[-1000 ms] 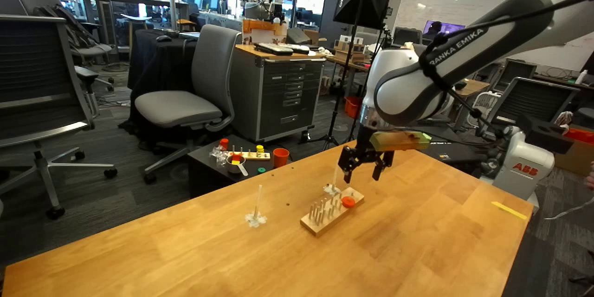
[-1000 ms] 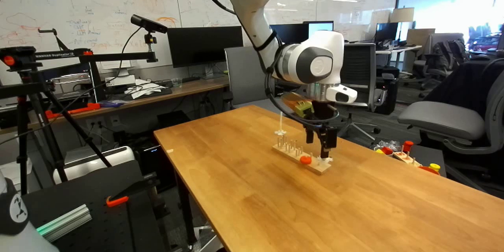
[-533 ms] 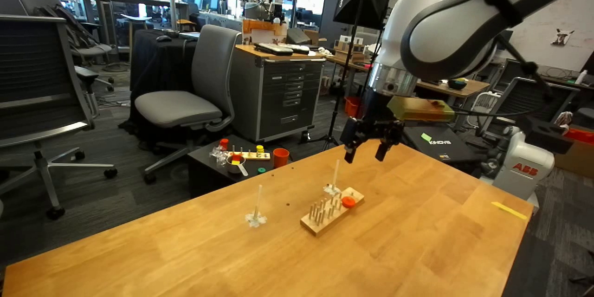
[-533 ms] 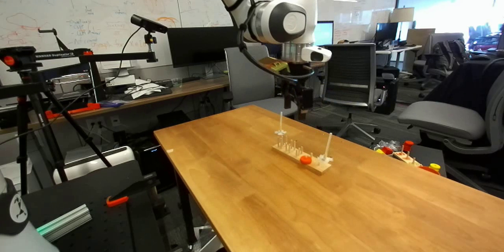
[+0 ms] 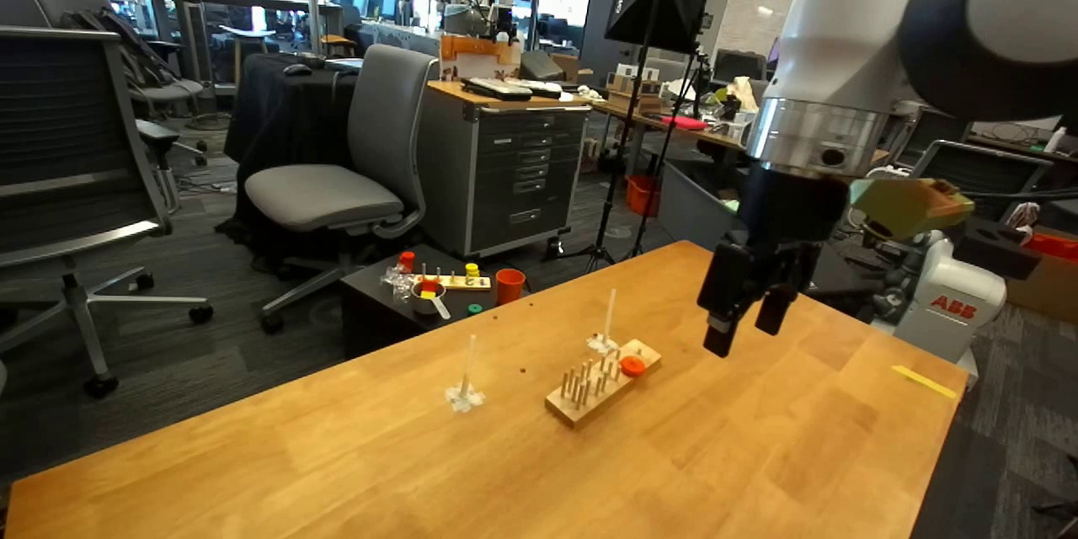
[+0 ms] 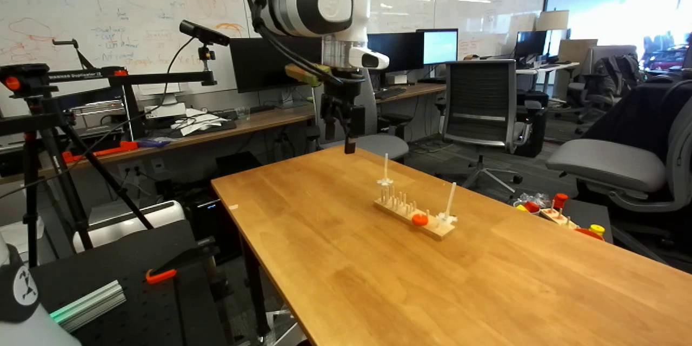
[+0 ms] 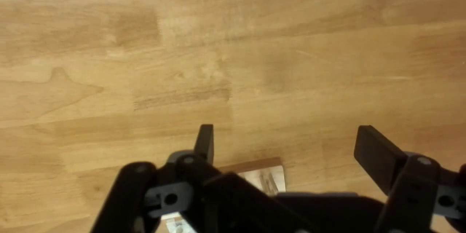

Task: Take the orange object and position it onto one of the small dowels

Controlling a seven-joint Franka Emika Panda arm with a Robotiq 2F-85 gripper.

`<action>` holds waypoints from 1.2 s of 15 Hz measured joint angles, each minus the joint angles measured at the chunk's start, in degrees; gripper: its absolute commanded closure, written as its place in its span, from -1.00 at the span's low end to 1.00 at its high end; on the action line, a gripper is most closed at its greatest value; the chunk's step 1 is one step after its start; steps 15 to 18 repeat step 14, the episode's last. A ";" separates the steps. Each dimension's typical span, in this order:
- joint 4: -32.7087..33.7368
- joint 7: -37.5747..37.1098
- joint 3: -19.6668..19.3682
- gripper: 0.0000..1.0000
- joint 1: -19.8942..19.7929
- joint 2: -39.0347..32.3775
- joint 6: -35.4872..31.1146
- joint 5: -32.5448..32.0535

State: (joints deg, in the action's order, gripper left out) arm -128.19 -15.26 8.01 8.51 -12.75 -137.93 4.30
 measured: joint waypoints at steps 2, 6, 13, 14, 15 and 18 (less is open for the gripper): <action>-2.88 1.00 0.53 -1.00 0.01 3.47 2.02 0.03; -5.39 2.07 0.59 -1.00 0.01 8.59 6.21 0.75; -6.09 2.30 0.59 -1.00 0.01 9.26 6.34 0.81; -6.10 2.31 0.59 -1.00 0.01 9.26 6.34 0.81; -6.10 2.31 0.59 -1.00 0.01 9.26 6.34 0.81; -6.10 2.31 0.59 -1.00 0.01 9.26 6.34 0.81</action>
